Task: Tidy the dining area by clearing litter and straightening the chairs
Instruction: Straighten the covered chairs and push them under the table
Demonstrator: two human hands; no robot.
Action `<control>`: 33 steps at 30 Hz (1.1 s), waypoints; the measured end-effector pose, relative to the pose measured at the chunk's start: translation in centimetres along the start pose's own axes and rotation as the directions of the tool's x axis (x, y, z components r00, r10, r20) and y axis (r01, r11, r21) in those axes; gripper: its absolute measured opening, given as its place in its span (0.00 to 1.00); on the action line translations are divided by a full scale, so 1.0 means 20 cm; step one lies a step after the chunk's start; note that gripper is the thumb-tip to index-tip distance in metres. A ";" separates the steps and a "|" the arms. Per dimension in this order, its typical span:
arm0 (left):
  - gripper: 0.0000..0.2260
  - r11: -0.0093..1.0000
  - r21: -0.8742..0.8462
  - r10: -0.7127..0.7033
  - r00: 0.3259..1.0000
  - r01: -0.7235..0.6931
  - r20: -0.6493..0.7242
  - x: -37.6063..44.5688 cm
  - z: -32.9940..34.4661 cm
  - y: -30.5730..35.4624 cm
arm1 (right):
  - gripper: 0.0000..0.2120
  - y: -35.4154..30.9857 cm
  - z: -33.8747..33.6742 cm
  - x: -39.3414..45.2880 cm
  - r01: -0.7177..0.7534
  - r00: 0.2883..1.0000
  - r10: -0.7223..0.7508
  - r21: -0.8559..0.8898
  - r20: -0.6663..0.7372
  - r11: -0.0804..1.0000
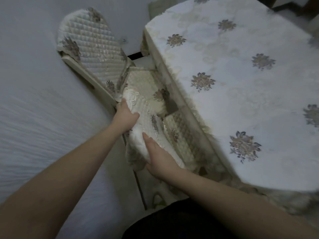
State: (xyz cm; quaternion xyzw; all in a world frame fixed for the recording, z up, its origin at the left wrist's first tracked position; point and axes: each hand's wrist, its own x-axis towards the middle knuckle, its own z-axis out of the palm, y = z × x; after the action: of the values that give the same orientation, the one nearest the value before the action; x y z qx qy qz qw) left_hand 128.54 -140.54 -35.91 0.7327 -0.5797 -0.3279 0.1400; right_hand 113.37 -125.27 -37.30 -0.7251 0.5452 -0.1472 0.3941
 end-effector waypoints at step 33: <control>0.40 0.998 0.031 0.050 0.999 -0.050 0.016 -0.14 0.03 -0.05 | 0.36 0.02 0.00 -0.25 -0.153 0.985 0.171 -0.384 0.012 0.911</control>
State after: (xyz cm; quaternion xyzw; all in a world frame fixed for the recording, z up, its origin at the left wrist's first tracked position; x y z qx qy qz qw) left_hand 128.58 -137.57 -36.04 0.7175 -0.6040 -0.3209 0.1324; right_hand 111.25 -120.81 -36.49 -0.7433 0.6127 0.0112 0.2684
